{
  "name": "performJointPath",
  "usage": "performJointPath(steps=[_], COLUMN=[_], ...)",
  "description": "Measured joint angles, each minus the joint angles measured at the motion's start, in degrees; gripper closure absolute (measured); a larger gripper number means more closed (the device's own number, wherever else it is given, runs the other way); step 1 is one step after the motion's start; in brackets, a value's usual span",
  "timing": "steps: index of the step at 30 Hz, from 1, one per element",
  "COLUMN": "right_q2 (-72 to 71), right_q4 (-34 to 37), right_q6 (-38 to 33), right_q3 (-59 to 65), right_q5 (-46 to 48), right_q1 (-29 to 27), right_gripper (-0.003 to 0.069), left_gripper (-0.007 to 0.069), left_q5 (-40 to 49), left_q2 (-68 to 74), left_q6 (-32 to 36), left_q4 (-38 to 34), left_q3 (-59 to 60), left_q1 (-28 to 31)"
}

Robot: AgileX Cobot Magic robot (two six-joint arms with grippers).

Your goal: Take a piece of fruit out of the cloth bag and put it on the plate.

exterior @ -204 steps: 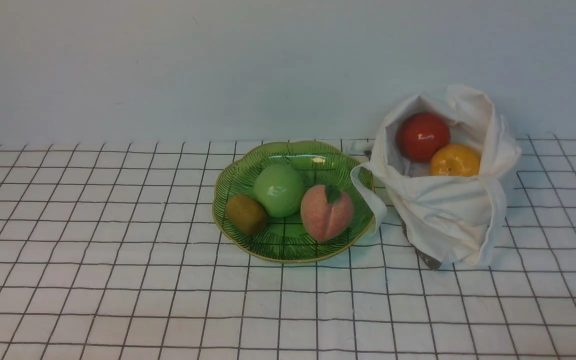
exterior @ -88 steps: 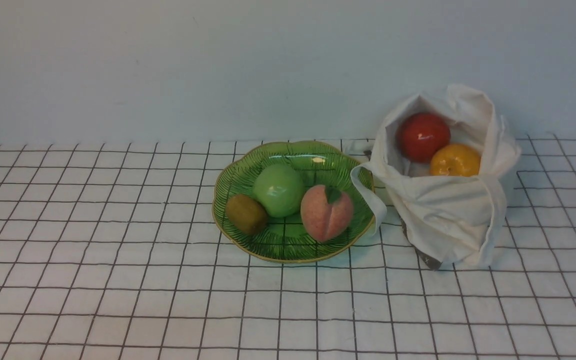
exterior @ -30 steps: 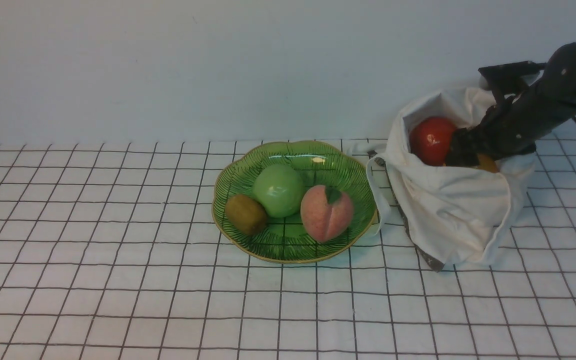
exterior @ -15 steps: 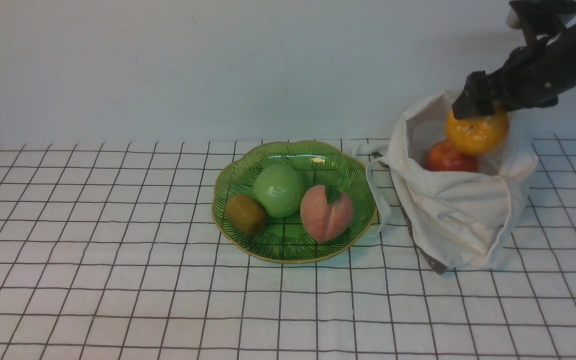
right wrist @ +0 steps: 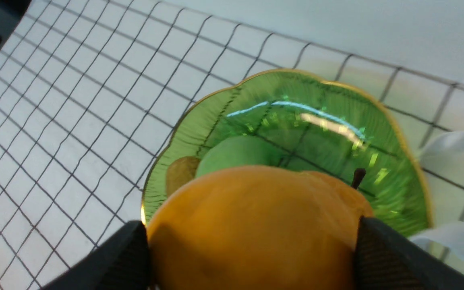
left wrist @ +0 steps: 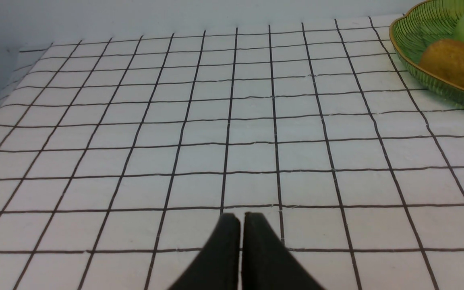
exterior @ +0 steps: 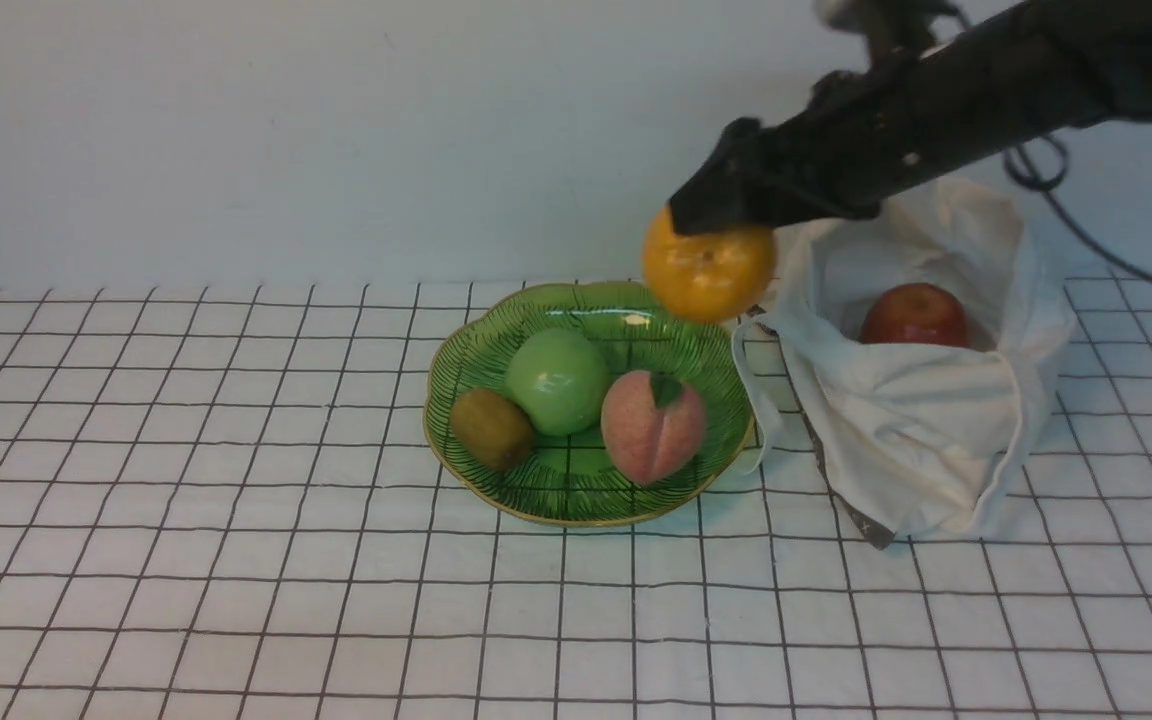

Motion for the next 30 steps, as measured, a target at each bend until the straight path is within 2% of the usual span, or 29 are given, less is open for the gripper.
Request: performJointPath(steps=[4,5,9,14,21,25,29,30], right_q2=[3.7,5.2,7.6,10.0,9.7,6.2,0.5,-3.4], right_q4=[0.2,0.4,0.8,1.0,-0.5,-3.1,-6.3,-8.1], right_q6=[-0.8,-1.9,-4.5,-5.2,-5.4,-5.4,-5.3,-4.6], right_q3=[0.0,0.0,0.0,0.0,0.0,0.2,0.2,0.2], right_q5=[-6.1,-10.0,-16.6,-21.2,-21.5,-17.8,-12.5,-9.0], right_q1=[4.5,5.6,6.6,6.6,6.6,6.4,5.5,5.0], right_gripper=[0.0061,0.0061,0.0057,-0.0020,-0.0032,-0.0031,0.0001,0.0038], left_gripper=[0.0632,0.0632,0.0632,0.0632,0.0632,0.0632,0.0632,0.0632], left_q5=[0.0,0.0,0.0,0.0,0.0,0.0,0.0,0.0], left_q2=[0.0,0.0,0.0,0.0,0.0,0.0,0.0,0.0], left_q6=[0.0,0.0,0.0,0.0,0.0,0.0,0.0,0.0], left_q4=[0.0,0.0,0.0,0.0,0.0,0.0,0.0,0.0], left_q3=[0.0,0.0,0.0,0.0,0.0,0.0,0.0,0.0], left_q1=[0.0,0.0,0.0,0.0,0.0,0.0,0.0,0.0])
